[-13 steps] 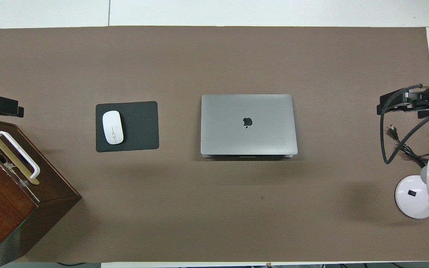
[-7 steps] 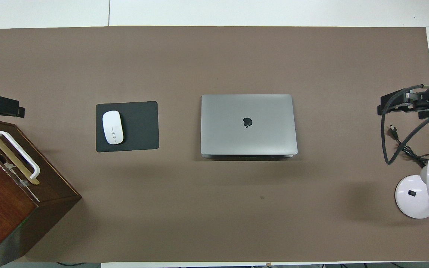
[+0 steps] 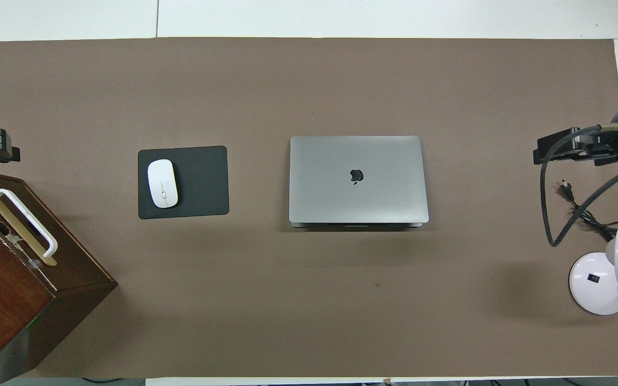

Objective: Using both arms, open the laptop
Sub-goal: 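Move the right gripper toward the laptop while the left gripper advances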

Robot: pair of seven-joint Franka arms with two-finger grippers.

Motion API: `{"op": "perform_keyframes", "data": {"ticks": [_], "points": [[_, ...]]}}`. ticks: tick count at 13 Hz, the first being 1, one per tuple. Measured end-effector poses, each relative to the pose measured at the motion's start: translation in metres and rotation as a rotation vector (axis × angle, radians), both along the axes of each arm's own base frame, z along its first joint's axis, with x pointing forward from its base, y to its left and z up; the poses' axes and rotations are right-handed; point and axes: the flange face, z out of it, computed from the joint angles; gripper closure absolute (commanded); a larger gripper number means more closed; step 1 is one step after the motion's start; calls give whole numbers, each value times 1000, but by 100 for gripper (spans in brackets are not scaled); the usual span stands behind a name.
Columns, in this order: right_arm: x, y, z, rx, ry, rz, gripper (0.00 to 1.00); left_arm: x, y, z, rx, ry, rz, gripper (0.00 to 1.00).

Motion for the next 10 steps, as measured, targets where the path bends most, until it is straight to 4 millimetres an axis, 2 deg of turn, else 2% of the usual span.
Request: {"op": "perform_keyframes", "data": {"ticks": [4,7,10], "points": [[2,32,-9,4,-29,72,0,1,0,-1,-1,-10,13,100],[7,50,-15,39,-68,92,10,6,-2,-1,-3,-68,14,100],[16,73,-24,73,-108,113,12,11,-5,-15,-9,-147,14,100]]}}
